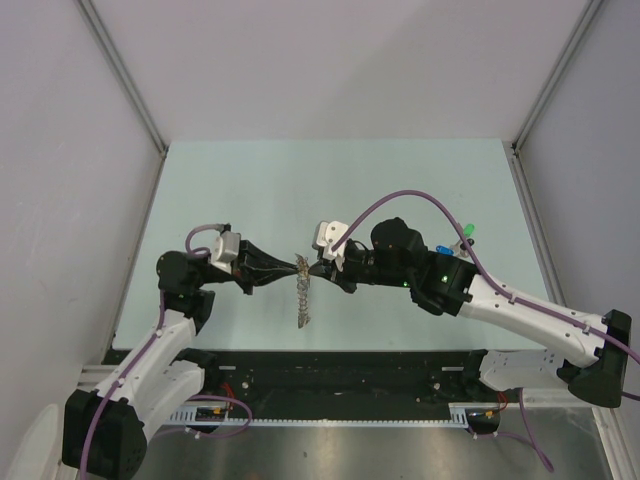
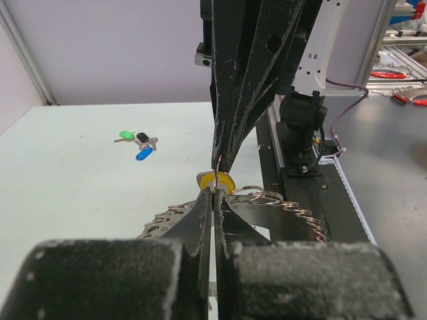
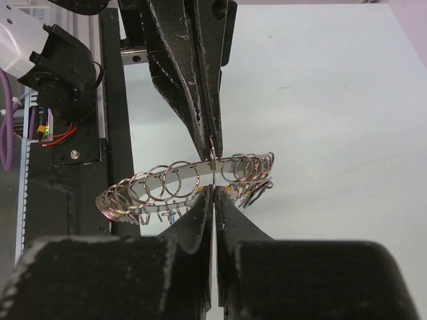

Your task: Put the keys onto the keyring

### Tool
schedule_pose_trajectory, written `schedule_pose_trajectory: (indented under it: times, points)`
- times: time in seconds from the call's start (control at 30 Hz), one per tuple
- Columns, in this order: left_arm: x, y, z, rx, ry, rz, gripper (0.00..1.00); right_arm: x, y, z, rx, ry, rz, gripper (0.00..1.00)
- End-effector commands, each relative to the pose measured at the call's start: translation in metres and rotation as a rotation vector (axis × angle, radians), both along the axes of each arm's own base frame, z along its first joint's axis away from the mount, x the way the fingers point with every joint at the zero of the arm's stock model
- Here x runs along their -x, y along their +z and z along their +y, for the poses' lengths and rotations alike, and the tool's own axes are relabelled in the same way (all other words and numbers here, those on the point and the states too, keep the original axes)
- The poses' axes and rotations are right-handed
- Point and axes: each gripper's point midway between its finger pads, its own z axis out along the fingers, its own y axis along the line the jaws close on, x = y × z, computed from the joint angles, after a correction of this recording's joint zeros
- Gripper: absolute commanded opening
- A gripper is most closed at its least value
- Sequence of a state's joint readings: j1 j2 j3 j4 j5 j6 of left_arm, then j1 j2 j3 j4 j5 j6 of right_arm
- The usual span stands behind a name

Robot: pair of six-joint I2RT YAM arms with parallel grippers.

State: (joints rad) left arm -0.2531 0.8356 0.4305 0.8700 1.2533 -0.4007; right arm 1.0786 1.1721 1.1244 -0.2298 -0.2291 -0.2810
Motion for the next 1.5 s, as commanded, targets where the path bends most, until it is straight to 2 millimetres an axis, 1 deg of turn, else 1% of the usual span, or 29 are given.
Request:
schedule_pose_trajectory:
  times: [0.0,0.57,1.2,1.47]
  points:
    - [0.0039,0.0179,0.0008,0.02,-0.009,-0.089,0.01,0.003,0.0267,0.0014,-0.058,0.008,-0.021,0.0]
    - [0.0048,0.0167,0.0001,0.017,-0.022,-0.083,0.0,0.0083,0.0272,0.0025,-0.059,0.041,-0.023,0.0]
    - [0.0034,0.0173,0.0005,0.021,-0.007,-0.089,0.0,0.0017,0.0269,-0.0006,-0.055,-0.004,-0.023,0.0]
    - [0.0067,0.0172,0.0002,0.015,-0.028,-0.097,0.0,0.0034,0.0272,0.0005,-0.057,0.012,-0.026,0.0]
